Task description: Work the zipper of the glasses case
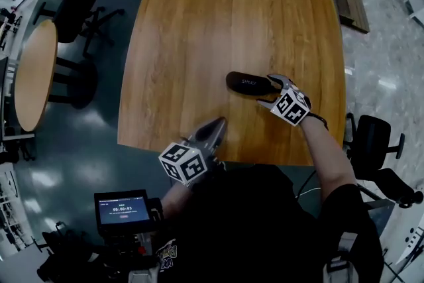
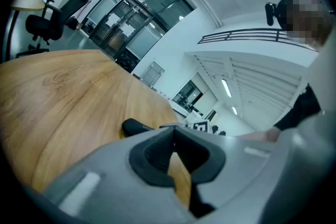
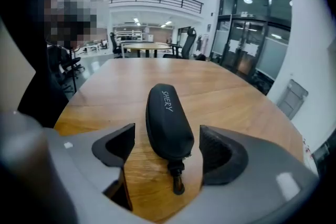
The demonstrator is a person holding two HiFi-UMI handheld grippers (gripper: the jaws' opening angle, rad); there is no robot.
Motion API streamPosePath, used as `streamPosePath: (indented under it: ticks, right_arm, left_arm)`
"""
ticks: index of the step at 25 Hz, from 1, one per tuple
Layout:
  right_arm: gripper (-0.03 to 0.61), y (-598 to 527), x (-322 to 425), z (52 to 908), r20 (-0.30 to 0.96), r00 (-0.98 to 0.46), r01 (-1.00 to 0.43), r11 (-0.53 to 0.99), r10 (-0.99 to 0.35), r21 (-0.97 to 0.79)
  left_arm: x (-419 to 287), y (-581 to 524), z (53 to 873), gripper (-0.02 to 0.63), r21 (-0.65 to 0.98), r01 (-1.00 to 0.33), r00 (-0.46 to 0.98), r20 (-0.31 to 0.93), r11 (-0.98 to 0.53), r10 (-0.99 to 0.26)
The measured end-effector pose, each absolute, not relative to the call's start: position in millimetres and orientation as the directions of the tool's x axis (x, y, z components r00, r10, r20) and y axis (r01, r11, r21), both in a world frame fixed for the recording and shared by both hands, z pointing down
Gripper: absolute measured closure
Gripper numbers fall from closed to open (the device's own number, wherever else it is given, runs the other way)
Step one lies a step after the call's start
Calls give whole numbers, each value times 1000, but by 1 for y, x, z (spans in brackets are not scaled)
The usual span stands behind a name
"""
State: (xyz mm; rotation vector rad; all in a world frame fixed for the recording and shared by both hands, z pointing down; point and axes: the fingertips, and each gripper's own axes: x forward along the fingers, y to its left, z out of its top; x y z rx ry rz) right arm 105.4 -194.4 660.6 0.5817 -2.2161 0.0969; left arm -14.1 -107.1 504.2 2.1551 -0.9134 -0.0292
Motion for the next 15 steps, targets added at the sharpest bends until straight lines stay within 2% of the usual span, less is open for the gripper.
streamPosePath:
  ticks: [6,8,15]
  right_arm:
    - [184,-205,82,685,793,-572,-256,964,-209,70]
    - [247,-203,78,689,802,-572,-214,975,-172,57]
    - [252,-199,60,644,747,-626,-106,973,-224,203]
  left_arm:
    - [-12,-97,516,611,684,-611,734,304,-397,-607]
    - [-11,-91,519,611,702,-593,752,307,-394,-584]
    - [-42,-110,516,611,661,-608,761,326,-440,-561]
